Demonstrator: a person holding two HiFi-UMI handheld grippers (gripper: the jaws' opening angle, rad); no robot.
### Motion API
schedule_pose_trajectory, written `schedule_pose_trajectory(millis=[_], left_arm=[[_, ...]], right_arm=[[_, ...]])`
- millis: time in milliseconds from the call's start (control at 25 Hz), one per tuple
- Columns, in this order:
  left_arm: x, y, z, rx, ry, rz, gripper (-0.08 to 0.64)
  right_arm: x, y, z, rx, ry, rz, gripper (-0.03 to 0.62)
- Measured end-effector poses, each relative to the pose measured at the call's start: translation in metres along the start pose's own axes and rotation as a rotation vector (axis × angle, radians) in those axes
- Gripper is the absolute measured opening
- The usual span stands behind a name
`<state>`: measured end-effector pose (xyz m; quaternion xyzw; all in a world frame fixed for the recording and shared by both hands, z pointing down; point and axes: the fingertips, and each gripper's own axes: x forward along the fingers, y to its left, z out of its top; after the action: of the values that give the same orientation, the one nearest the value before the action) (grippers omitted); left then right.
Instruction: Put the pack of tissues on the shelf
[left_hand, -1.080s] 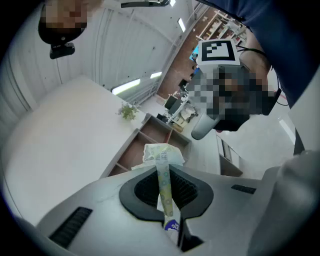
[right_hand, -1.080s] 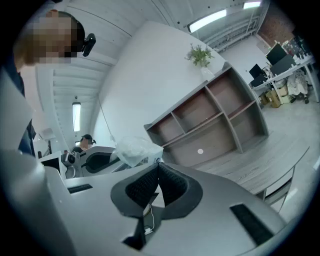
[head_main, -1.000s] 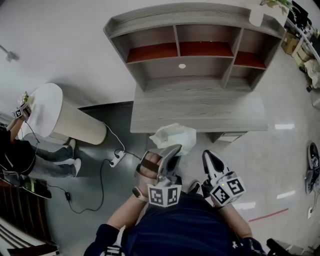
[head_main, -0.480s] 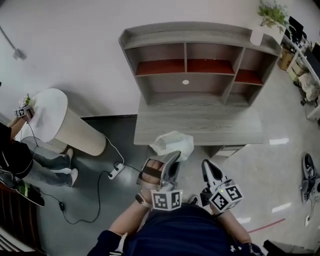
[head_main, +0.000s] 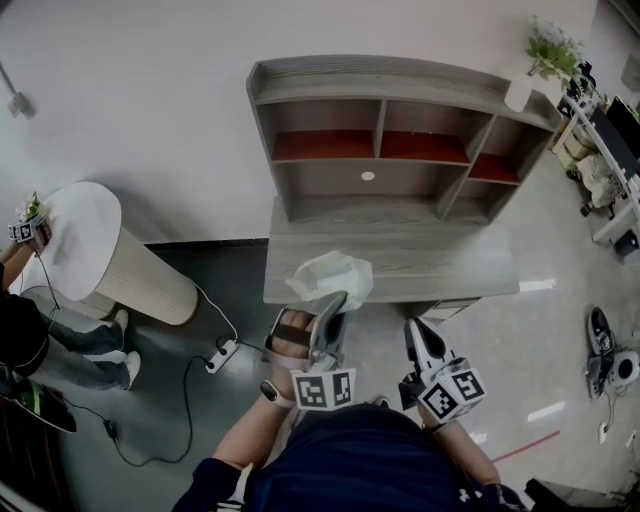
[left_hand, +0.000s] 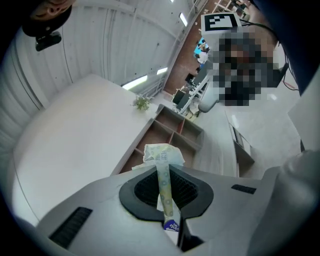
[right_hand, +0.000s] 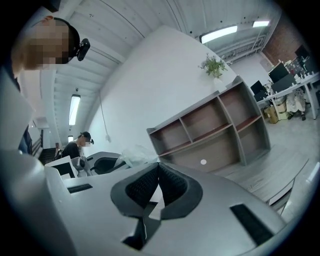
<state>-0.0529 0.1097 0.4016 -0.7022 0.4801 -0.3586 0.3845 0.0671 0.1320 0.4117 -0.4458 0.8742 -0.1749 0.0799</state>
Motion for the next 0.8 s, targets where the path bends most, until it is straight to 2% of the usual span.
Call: schedule_pose_trajectory(millis=[200,400,800], left_arm=[[0.012,0.013,-0.026,0.035,-0.032,-0.001,0.028],[0.017,0.015,-0.046,0.016,-0.067,-0.032,0.028],[0.036,0.013,-0.067,-0.001,-0.072,-0.071,0.028]], right_arm=[[0.017,0.006,-0.003,-0.003,-0.014,-0.069,0.011],[0.030,0.014,-0.019,0.011,-0.003,-0.111,0.011],[0.058,0.009,-0.033,0.028,0.047,-0.120,0.011]])
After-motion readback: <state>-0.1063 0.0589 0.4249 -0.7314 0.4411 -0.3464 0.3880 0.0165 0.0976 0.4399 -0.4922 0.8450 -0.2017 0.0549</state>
